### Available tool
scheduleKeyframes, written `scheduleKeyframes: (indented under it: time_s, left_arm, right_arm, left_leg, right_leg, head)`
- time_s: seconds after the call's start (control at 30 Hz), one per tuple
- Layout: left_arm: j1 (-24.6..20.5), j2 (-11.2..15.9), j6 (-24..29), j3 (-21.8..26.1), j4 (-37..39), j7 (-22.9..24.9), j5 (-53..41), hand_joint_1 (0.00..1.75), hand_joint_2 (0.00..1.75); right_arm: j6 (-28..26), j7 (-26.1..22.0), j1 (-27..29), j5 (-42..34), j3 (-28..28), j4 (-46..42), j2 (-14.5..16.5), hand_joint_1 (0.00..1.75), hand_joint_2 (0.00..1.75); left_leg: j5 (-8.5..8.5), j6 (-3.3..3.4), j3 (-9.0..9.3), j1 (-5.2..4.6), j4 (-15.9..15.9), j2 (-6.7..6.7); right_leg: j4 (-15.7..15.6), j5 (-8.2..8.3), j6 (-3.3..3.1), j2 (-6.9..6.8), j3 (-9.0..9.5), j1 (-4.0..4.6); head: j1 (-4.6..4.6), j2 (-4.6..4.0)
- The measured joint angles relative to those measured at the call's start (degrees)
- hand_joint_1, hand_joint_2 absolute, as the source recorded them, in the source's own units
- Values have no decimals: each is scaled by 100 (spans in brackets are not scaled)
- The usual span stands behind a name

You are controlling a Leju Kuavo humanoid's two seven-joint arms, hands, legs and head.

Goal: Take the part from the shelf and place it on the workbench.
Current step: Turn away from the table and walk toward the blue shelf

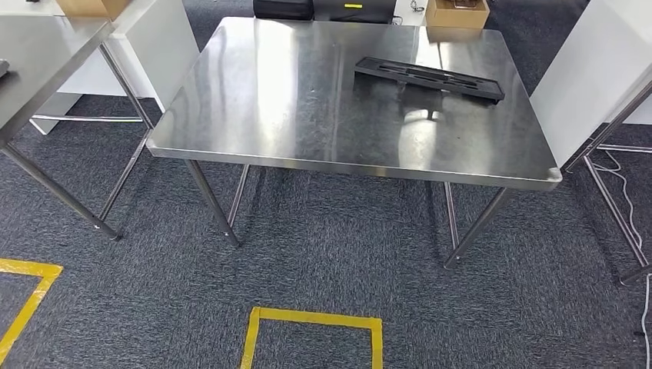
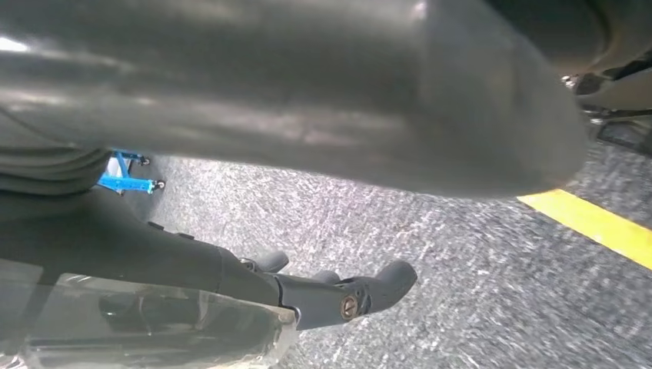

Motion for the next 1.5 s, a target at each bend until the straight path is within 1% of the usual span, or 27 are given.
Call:
scheduleKeyframes:
  time_s: [0.07,0.1,0.17,0.23,0.33,0.37,0.43,0.5,0.53,0.6,0.67,0.73,0.77,0.83,0.87,0.9,0.97,1.0,1.03,1.07,1.13,1.2,1.27,1.33,1.4,1.47,1.5]
  left_arm:
    - [0,4,-10,0,0,-4,2,0,0]
    - [-1,5,-11,0,0,-4,3,0,0]
    - [-15,5,-14,0,0,-4,4,0,0]
    - [-34,2,-21,0,0,-5,8,0,0]
    - [-34,-3,-28,2,2,-4,26,0,0]
    - [-37,-5,-29,3,3,0,28,0,0]
    - [-53,-12,-31,4,5,6,31,0,0]
    - [-56,-16,-41,4,5,9,33,0,0]
    - [-53,-16,-53,4,5,9,32,0,0]
    - [-53,-15,-81,4,4,9,29,0,0]
    - [-54,-15,-99,3,4,8,28,0,0]
    - [-57,-15,-107,2,4,8,27,0,0]
    - [-60,-15,-111,2,4,7,26,0,0]
    - [-56,-14,-125,1,6,7,20,0,0]
    - [-51,-11,-133,0,7,7,13,0,0]
    - [-46,-9,-141,-2,8,9,6,0,0]
    - [-37,-3,-149,-4,7,16,-6,0,0]
    - [-36,0,-149,-5,7,19,-9,0,0]
    - [-35,2,-149,-5,7,20,-13,0,0]
    - [-36,4,-149,-7,7,25,-17,0,0]
    - [-38,7,-150,-14,7,39,-28,0,0]
    - [-45,9,-158,-26,7,48,-43,0,0]
    - [-52,8,-169,-38,7,50,-70,0,0]
    - [-56,5,-177,-45,7,51,-89,0,0]
    - [-60,-1,-184,-49,7,53,-93,0,0]
    - [-62,-6,-199,-51,8,54,-97,0,0]
    - [-61,-6,-208,-52,8,54,-104,0,0]
  right_arm:
    - [-27,-2,2,-1,-1,0,-3,0,0]
    - [-38,-3,2,-1,-1,0,-4,0,0]
    - [-47,-7,0,3,0,0,-4,0,0]
    - [-48,-10,-5,20,0,0,-5,0,0]
    - [-48,-19,-4,61,0,5,-10,0,0]
    - [-47,-21,-1,73,0,9,-15,0,0]
    - [-43,-23,-2,87,4,18,-21,0,0]
    - [-42,-28,-1,91,9,19,-22,0,0]
    - [-42,-32,0,91,10,20,-26,0,0]
    - [-42,-39,1,89,11,20,-37,0,0]
    - [-42,-44,-8,89,12,19,-50,0,0]
    - [-42,-48,-31,88,15,18,-57,0,0]
    - [-42,-52,-43,87,16,17,-58,0,0]
    - [-42,-63,-49,84,18,19,-55,0,0]
    - [-42,-67,-49,83,18,22,-53,0,0]
    - [-42,-70,-47,82,18,25,-53,0,0]
    - [-42,-74,-38,81,19,28,-58,0,0]
    - [-42,-75,-31,82,19,28,-62,0,0]
    - [-42,-78,-27,83,20,28,-63,0,0]
    - [-42,-79,-27,84,19,28,-64,0,0]
    - [-49,-81,-28,84,19,28,-68,0,0]
    - [-62,-81,-29,82,19,28,-73,0,0]
    - [-77,-81,-31,79,18,28,-76,0,0]
    - [-93,-81,-39,75,18,28,-77,0,0]
    - [-110,-81,-41,74,18,32,-83,0,0]
    - [-138,-81,-35,69,19,35,-88,0,0]
    - [-155,-81,-30,63,19,35,-88,0,0]
  left_leg:
    - [-82,-7,43,1,243,0]
    - [24,-1,225,3,33,1]
    - [275,20,741,5,-746,-5]
    - [389,72,990,-16,-1222,-25]
    - [506,218,894,-61,-1276,-15]
    - [575,274,838,-63,-1298,-3]
    - [730,367,685,-48,-1336,25]
    - [861,401,525,-63,-1331,31]
    - [928,399,432,-70,-1327,36]
    - [1065,386,249,-76,-1321,47]
    - [1191,352,111,-77,-1317,50]
    - [1309,295,35,-91,-1313,50]
    - [1369,266,20,-96,-1319,54]
    - [1489,202,0,-96,-1350,57]
    - [1463,171,-24,-87,-1335,46]
    - [1317,139,-65,-73,-1243,35]
    - [699,82,-196,-38,-701,13]
    - [389,55,-262,-23,-306,10]
    - [202,28,-302,-10,61,7]
    - [165,5,-293,2,304,7]
    - [410,-22,-15,37,227,10]
    - [593,-26,562,64,-495,0]
    - [530,1,934,48,-1075,-25]
    - [481,34,943,10,-1219,-35]
    - [541,134,841,6,-1308,-13]
    - [663,274,684,9,-1364,11]
    - [732,311,593,0,-1365,17]
  right_leg:
    - [65,58,7,-5,-139,16]
    - [106,77,17,-5,-203,17]
    - [187,111,54,-2,-305,27]
    - [233,160,126,-2,-370,52]
    - [223,269,258,1,-441,55]
    - [262,225,277,9,-497,53]
    - [629,-153,242,27,-675,47]
    - [1304,-655,199,34,-850,39]
    - [1619,-796,212,35,-879,36]
    - [1760,-755,304,35,-690,34]
    - [1103,-546,375,35,-124,34]
    - [219,-523,345,43,481,67]
    - [-47,-554,309,49,628,87]
    - [-192,-534,223,54,631,100]
    - [-188,-487,174,41,586,75]
    - [-185,-427,100,25,540,50]
    - [-185,-297,-25,-15,423,21]
    - [-178,-233,-61,-28,351,30]
    - [-165,-174,-67,-40,276,38]
    - [-143,-119,-56,-45,199,42]
    - [-65,-28,-13,-47,29,34]
    - [59,32,52,-45,-146,35]
    - [150,88,138,-50,-268,48]
    - [168,174,237,-54,-348,54]
    - [285,85,273,-37,-468,50]
    - [721,-348,215,-6,-649,41]
    - [1064,-607,184,6,-740,41]
  head:
    - [-1,0]
    - [-1,0]
    - [-3,0]
    - [3,0]
    - [6,0]
    - [6,0]
    - [47,0]
    - [85,1]
    - [85,1]
    - [84,1]
    - [83,0]
    - [79,0]
    - [76,0]
    - [62,1]
    - [56,1]
    - [40,1]
    - [5,1]
    - [-6,0]
    - [-10,0]
    - [-10,0]
    - [-12,0]
    - [-18,0]
    - [-12,0]
    - [-7,0]
    - [-5,0]
    - [14,1]
    - [23,1]
